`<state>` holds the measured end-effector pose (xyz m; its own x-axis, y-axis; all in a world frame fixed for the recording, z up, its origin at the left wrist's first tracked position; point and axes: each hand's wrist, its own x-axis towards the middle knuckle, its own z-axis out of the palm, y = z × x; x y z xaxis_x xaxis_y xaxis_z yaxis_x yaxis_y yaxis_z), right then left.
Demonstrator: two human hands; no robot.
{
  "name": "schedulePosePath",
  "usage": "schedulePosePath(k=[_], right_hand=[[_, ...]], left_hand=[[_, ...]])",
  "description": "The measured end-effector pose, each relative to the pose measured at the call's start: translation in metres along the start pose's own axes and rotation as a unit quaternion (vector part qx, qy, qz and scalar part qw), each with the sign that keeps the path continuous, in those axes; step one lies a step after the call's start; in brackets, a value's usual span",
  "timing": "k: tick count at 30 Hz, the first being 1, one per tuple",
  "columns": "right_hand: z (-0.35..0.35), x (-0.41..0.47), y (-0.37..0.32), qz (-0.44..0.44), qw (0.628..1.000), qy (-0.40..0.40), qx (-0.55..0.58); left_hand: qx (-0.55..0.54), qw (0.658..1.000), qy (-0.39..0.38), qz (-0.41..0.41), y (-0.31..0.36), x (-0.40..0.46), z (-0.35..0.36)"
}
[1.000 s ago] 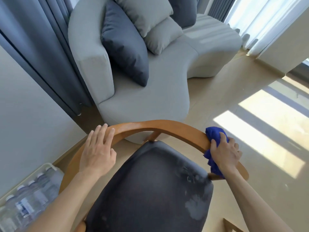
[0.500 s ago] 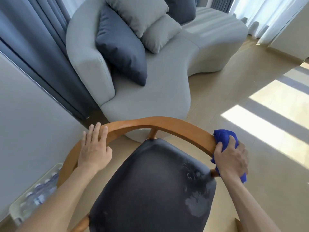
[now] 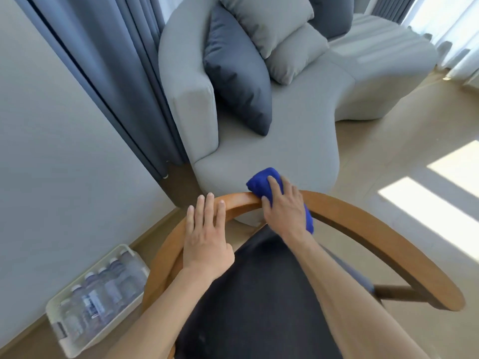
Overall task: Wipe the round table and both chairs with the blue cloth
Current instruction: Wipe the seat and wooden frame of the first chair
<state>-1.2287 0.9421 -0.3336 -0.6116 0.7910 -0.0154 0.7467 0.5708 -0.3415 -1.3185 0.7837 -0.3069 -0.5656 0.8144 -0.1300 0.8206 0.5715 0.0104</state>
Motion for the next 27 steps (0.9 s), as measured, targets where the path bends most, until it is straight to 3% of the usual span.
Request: schedulePosePath(k=[3,7,9,12,14,16,19,22,27], right_hand=[[0.013,0.002,-0.039,-0.021,0.997,-0.024,0.074],[0.001,0.014,-0.019,-0.062,0.987,-0.109,0.097],[-0.011,0.017,-0.016,-0.061,0.966,-0.172,0.185],[-0.031,0.016,-0.003,0.031,0.913,-0.198,0.355],[-0.044,0.006,0.035,0.050,0.947,-0.140,0.284],[-0.052,-0.013,0.093,0.039,0.992,-0.049,0.109],[-0.054,-0.045,0.168,0.081,0.991,-0.062,-0.088],[-0.042,-0.053,0.188,0.086,0.981,-0.086,-0.150],[-0.044,-0.051,0.186,0.078,0.982,-0.079,-0.154]], left_hand=[[-0.022,1.000,0.007,-0.001,-0.002,0.000,-0.001],[-0.037,0.997,0.048,0.052,0.002,0.014,0.004],[-0.045,0.991,0.067,0.108,0.017,0.034,0.001],[-0.039,0.986,0.029,0.159,0.039,0.066,-0.006],[-0.043,0.983,-0.003,0.177,0.040,0.082,-0.005],[-0.036,0.983,0.015,0.180,0.042,0.093,-0.008],[0.005,0.989,-0.041,0.144,0.056,0.104,-0.010],[0.056,0.988,-0.096,0.104,0.077,0.106,-0.004],[0.087,0.989,-0.054,0.108,0.079,0.102,-0.003]])
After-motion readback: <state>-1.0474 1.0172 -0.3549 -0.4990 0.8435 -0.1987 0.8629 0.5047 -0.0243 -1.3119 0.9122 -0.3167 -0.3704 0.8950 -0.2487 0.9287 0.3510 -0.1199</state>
